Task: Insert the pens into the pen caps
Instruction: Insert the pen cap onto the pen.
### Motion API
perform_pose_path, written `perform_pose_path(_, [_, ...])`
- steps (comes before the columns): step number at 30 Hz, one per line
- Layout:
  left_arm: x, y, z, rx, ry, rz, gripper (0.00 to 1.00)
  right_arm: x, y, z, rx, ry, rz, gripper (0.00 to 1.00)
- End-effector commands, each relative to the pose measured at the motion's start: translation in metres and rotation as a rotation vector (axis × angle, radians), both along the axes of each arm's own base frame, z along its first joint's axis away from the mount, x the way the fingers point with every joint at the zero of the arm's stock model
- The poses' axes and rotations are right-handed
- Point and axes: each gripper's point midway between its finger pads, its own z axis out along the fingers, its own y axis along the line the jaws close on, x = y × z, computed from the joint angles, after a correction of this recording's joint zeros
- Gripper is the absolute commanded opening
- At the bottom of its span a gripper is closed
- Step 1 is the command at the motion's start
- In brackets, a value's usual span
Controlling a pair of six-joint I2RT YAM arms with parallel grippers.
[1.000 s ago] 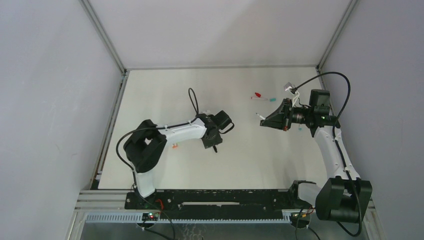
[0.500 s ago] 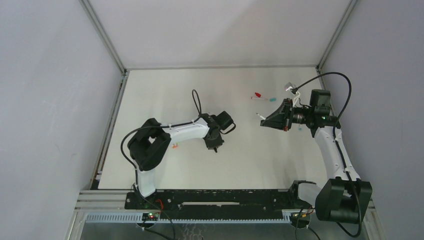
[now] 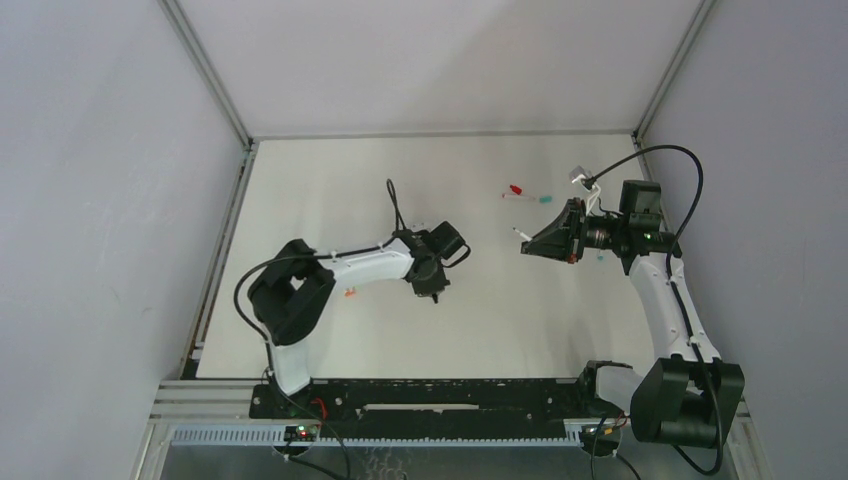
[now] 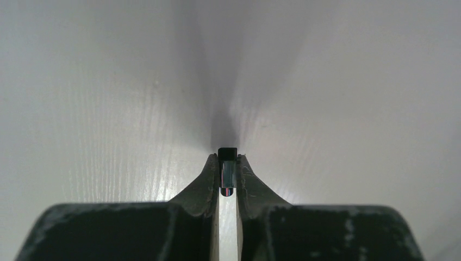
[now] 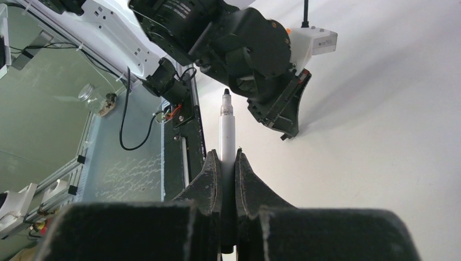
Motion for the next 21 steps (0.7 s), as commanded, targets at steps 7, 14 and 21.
perform_pose_path(7, [0.01,-0.046,0.157,-0.622,-0.576,-0.276,0.0,-0.01,0.0,0.019,-0.01,-0.162,0.021,0.0])
perform_pose_path(14, [-0.03,-0.048,0.286,-1.062,-1.011,-0.502,0.0,-0.025,0.006,0.032,-0.018,-0.269,0.054,0.0])
perform_pose_path(21, [-0.075,-0.026,0.371,-1.341,-1.326,-0.623,0.0,-0.046,0.022,0.058,-0.031,-0.293,0.129,0.0])
